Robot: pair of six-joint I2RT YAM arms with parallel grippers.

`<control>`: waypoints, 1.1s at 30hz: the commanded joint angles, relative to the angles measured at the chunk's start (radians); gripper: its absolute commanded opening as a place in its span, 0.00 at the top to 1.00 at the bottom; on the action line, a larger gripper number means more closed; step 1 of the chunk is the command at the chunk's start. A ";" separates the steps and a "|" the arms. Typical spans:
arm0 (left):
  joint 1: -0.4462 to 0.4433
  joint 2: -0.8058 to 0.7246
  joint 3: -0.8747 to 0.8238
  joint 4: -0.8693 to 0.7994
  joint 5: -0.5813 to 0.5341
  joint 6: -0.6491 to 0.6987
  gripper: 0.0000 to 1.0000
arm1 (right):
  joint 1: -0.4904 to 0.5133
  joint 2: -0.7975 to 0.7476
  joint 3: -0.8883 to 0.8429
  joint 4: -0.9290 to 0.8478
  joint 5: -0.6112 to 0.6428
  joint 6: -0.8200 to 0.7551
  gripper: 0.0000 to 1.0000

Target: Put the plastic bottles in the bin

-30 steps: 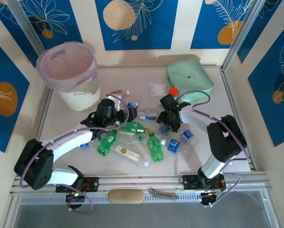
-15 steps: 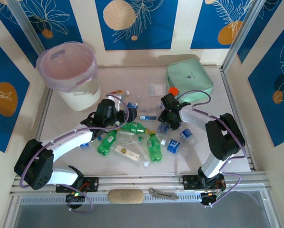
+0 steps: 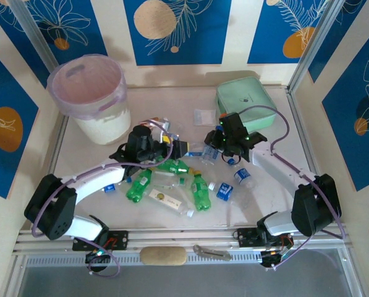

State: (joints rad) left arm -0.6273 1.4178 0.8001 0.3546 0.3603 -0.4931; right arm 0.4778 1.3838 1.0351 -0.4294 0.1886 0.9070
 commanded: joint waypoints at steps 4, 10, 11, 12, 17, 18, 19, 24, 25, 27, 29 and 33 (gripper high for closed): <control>-0.035 0.028 0.055 0.120 0.183 -0.022 0.00 | 0.021 0.018 0.102 0.047 -0.097 -0.054 0.55; -0.055 0.057 0.065 0.104 0.199 -0.014 0.00 | 0.033 0.030 0.132 0.055 -0.139 -0.056 0.55; -0.059 0.066 0.068 0.104 0.203 -0.017 0.00 | 0.036 0.028 0.132 0.055 -0.142 -0.056 0.55; -0.061 0.073 0.072 0.107 0.210 -0.019 0.00 | 0.037 0.026 0.132 0.056 -0.145 -0.056 0.55; -0.077 0.134 0.122 0.104 0.236 -0.022 0.00 | 0.048 0.022 0.135 0.055 -0.153 -0.051 0.55; -0.077 0.144 0.128 0.105 0.234 -0.025 0.00 | 0.050 0.020 0.134 0.056 -0.153 -0.051 0.55; -0.077 0.156 0.133 0.108 0.231 -0.030 0.01 | 0.053 0.018 0.134 0.058 -0.152 -0.051 0.55; -0.077 0.183 0.140 0.128 0.206 -0.048 0.09 | 0.059 0.011 0.134 0.054 -0.147 -0.056 0.55; -0.077 0.187 0.140 0.133 0.206 -0.053 0.12 | 0.059 0.010 0.132 0.054 -0.147 -0.056 0.55; -0.077 0.194 0.139 0.140 0.206 -0.060 0.18 | 0.059 0.009 0.127 0.057 -0.149 -0.053 0.55; -0.077 0.202 0.135 0.147 0.208 -0.067 0.28 | 0.059 0.008 0.123 0.060 -0.152 -0.051 0.55; -0.077 0.210 0.128 0.157 0.211 -0.083 0.41 | 0.062 0.002 0.118 0.070 -0.154 -0.050 0.55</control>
State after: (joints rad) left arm -0.6952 1.6135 0.9112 0.4686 0.5526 -0.5945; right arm 0.5301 1.4086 1.1374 -0.3717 0.0822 0.8600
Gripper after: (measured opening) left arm 0.605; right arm 0.487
